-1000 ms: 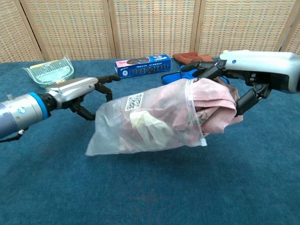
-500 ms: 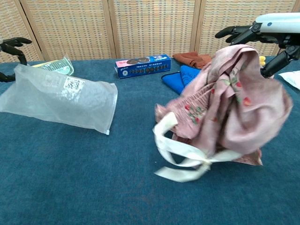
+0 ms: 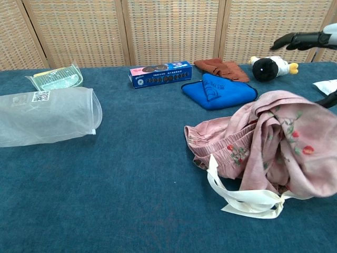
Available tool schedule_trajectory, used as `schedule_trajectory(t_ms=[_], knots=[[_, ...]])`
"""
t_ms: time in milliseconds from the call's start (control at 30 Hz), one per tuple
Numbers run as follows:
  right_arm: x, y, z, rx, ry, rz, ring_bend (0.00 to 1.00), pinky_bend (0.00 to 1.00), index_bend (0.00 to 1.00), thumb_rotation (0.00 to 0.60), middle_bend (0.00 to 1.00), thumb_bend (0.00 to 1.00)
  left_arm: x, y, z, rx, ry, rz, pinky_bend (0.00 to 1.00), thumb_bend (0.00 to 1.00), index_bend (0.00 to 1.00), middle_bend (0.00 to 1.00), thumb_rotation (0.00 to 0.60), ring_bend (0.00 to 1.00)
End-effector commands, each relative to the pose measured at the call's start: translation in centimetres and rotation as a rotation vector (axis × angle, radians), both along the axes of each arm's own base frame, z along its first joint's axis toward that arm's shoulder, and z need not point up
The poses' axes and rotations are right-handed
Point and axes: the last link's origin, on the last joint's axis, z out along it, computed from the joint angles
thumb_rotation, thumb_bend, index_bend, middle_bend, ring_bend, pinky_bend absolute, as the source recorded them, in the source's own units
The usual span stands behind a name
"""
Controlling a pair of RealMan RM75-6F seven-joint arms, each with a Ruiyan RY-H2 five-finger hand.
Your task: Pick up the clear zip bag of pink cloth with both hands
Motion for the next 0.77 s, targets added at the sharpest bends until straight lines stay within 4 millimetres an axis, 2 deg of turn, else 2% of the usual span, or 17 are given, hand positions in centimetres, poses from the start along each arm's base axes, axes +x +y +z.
schedule_trajectory(t_ms=[33, 133, 267, 333, 367, 467, 767], knots=[[-1.1, 1.4, 1.7, -0.125, 0.085, 0.059, 0.00, 0.00, 0.00, 0.600, 0.00, 0.00, 0.0, -3.0, 3.8, 0.102, 0.035, 0.004, 0.00, 0.11, 0.00, 0.00, 0.600, 0.00], [-2.4, 3.1, 3.8, -0.246, 0.141, 0.082, 0.00, 0.00, 0.00, 0.600, 0.00, 0.00, -0.2, -6.8, 6.0, 0.195, 0.050, 0.047, 0.00, 0.11, 0.00, 0.00, 0.600, 0.00], [-4.0, 4.7, 5.1, -0.338, 0.182, 0.083, 0.00, 0.00, 0.00, 0.600, 0.00, 0.00, -0.1, -10.8, 7.2, 0.272, 0.103, 0.114, 0.00, 0.11, 0.00, 0.00, 0.600, 0.00], [-4.8, 5.9, 5.1, -0.346, 0.164, 0.067, 0.00, 0.00, 0.00, 0.600, 0.00, 0.00, 0.0, -12.9, 7.4, 0.333, 0.125, 0.141, 0.00, 0.11, 0.00, 0.00, 0.600, 0.00], [-5.2, 7.0, 4.9, -0.328, 0.128, 0.047, 0.00, 0.00, 0.00, 0.600, 0.00, 0.00, -0.1, -14.4, 7.1, 0.362, 0.110, 0.164, 0.00, 0.11, 0.00, 0.00, 0.600, 0.00], [-6.3, 9.3, 4.6, -0.327, 0.096, 0.023, 0.00, 0.00, 0.00, 0.600, 0.00, 0.00, 0.2, -17.4, 6.2, 0.390, 0.091, 0.186, 0.00, 0.11, 0.00, 0.00, 0.600, 0.00], [-7.2, 13.6, 3.9, -0.355, 0.100, -0.060, 0.00, 0.00, 0.00, 0.600, 0.00, 0.00, 2.2, -20.4, 4.9, 0.341, 0.122, 0.151, 0.00, 0.11, 0.00, 0.00, 0.600, 0.00]])
